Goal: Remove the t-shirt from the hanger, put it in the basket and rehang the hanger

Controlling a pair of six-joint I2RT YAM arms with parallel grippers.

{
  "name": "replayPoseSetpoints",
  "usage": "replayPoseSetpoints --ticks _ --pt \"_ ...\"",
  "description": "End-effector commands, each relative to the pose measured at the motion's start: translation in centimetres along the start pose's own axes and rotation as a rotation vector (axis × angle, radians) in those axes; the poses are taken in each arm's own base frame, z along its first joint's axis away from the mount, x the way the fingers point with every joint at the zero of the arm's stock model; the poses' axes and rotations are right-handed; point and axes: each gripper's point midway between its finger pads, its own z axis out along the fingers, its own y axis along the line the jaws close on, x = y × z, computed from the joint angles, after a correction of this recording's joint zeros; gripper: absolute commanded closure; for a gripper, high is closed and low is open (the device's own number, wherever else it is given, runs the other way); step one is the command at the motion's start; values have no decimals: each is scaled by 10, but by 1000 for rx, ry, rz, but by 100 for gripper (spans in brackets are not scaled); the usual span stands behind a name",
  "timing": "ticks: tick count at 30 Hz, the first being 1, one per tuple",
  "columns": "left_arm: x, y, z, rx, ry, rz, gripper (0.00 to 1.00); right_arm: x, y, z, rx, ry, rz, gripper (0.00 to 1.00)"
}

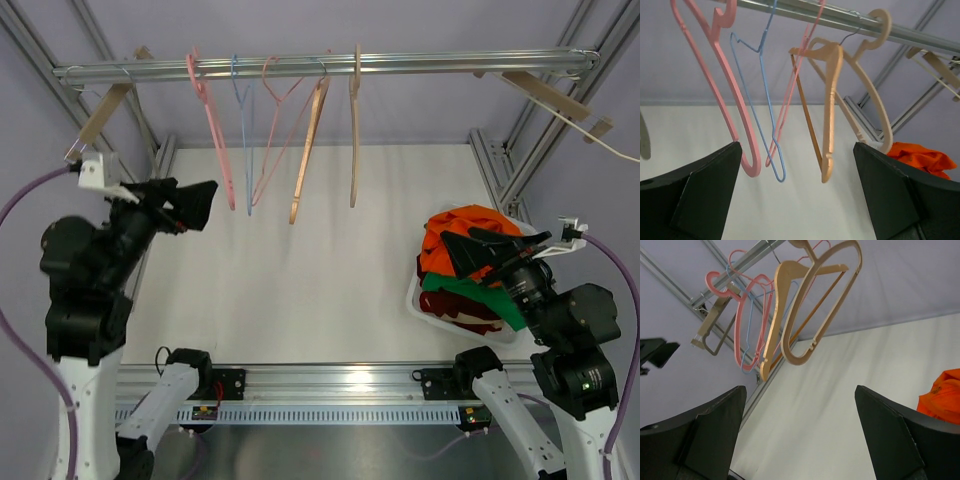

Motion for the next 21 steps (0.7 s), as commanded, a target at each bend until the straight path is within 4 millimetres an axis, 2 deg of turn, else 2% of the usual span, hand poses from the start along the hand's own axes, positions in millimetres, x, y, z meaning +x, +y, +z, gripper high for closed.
replayPoseSetpoints --ticks 1,2,3,4,6,7,8,9,13,18,21 --pt "15 -24 -49 119 -46 39 1 -17 -4 -12 52 -62 -49 0" --pt "22 -24 -59 125 -57 49 1 -20 -11 -16 93 -83 -53 1" --pt "42 -16 -63 114 -35 49 1 -21 -15 -19 117 -91 -55 1" --pt "43 -23 -88 139 -91 77 1 -21 -19 -22 134 -93 -63 1" --pt "58 -20 -104 140 -103 83 1 -21 -35 -30 214 -124 -65 1" --pt "73 -15 -106 133 -91 70 1 -20 -39 -34 230 -134 -61 1" --pt "76 -18 -122 150 -131 77 1 -13 -47 -38 251 -135 -59 1" --pt "82 -18 -126 157 -130 75 1 -9 -50 -40 253 -135 -55 1" --pt "116 -12 -128 176 -51 56 1 17 -66 -48 259 -142 -14 0" --pt "128 -12 -128 205 -28 62 1 19 -64 -47 218 -190 36 1" --pt "123 -15 -130 209 -35 61 1 16 -62 -41 215 -183 46 0"
